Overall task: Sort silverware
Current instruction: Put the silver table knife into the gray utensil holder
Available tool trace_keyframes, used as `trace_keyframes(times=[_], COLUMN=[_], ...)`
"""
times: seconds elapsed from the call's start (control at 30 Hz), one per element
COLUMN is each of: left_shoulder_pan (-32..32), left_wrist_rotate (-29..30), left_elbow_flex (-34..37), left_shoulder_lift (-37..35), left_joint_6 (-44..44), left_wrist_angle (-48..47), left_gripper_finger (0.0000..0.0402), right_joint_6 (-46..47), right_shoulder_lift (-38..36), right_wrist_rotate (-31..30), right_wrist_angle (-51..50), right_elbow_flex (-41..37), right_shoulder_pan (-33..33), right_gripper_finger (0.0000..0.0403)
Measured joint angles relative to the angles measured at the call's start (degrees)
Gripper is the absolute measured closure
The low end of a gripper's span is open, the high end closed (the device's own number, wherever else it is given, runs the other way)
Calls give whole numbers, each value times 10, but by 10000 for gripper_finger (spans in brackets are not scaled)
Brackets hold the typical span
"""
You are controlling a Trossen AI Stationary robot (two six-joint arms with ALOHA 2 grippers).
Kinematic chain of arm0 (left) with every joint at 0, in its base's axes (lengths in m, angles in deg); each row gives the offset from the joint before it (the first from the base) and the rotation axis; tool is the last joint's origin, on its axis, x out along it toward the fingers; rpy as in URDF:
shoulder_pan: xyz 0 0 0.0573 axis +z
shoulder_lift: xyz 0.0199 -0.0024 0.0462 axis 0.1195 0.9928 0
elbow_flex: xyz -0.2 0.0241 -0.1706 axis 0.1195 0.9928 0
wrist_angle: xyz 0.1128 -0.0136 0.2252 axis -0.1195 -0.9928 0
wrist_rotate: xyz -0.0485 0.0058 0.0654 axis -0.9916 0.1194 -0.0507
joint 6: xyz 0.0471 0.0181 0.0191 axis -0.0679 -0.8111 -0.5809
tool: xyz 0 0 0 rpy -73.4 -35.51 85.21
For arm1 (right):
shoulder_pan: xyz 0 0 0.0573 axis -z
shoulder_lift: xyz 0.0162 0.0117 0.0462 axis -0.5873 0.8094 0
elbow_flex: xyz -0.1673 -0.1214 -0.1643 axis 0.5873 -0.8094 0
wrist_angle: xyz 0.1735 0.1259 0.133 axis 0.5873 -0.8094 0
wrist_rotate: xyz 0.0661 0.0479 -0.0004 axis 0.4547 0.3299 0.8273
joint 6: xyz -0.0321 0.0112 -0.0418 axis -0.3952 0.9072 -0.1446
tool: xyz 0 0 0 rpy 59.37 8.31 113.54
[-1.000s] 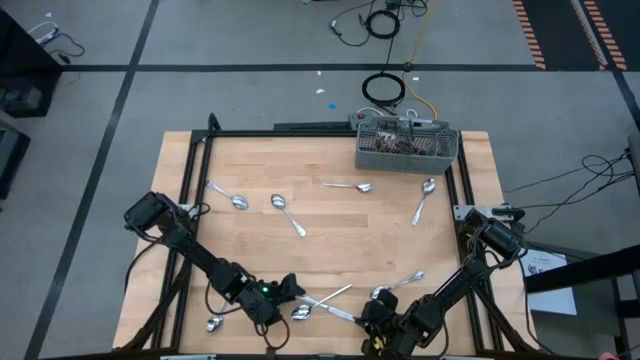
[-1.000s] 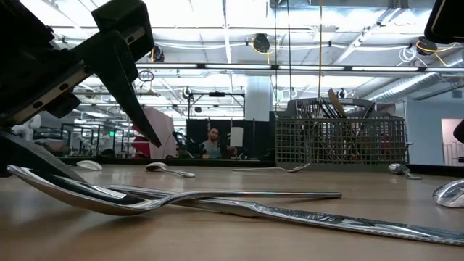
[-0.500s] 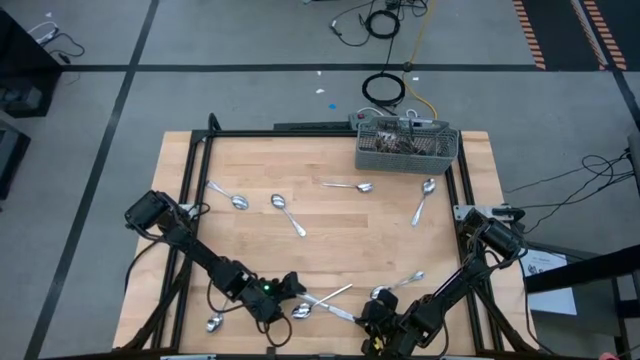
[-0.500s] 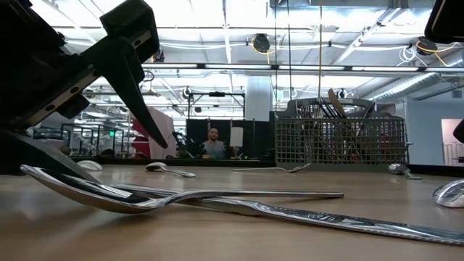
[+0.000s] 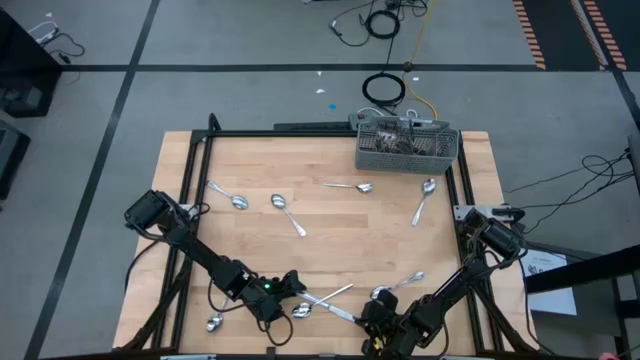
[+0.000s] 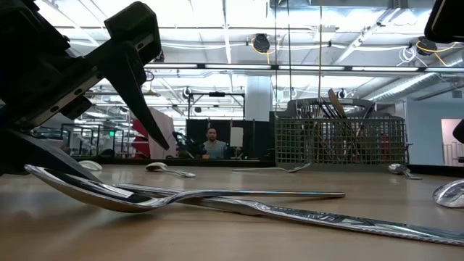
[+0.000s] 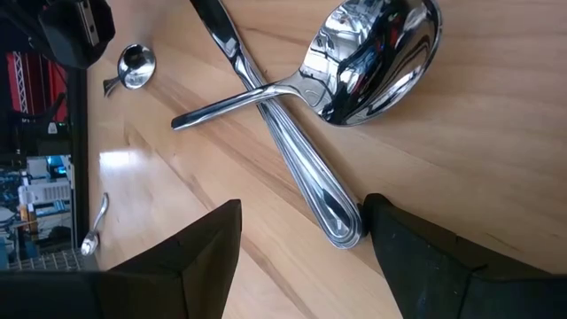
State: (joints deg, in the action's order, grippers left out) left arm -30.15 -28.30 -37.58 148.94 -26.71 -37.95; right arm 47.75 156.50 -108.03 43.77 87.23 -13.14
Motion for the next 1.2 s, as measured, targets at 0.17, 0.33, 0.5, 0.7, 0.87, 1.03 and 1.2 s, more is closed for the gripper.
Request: trace_keyframes(times=[0.17,0.33,0.5,0.7,0.87,1.03,1.2], left_shoulder_pan=[-7,-17,-18,-2,4,6,6], left_wrist_rotate=[3,3,0,-16,-46,-57,-59], left_elbow_flex=[0,0,0,0,-4,-5,-6], left_shoulder_lift=[0,0,0,0,0,0,1], left_joint_6=[0,-4,-4,-6,-81,-107,-137], left_wrist_angle=[-1,1,1,11,20,22,43], left_gripper_finger=[142,142,142,142,153,159,159], right_joint_6=[-11,-4,6,5,5,5,5], right_shoulder_lift=[0,-2,-3,-2,-2,-2,-2], right_wrist_rotate=[12,39,41,42,42,42,44], right_wrist_angle=[-1,-29,-55,-77,-81,-78,-74], right_elbow_flex=[0,2,3,2,2,1,0], right_shoulder_pan=[-3,-11,-13,-13,-13,-11,-6], right_gripper_finger=[403,403,403,403,403,403,403])
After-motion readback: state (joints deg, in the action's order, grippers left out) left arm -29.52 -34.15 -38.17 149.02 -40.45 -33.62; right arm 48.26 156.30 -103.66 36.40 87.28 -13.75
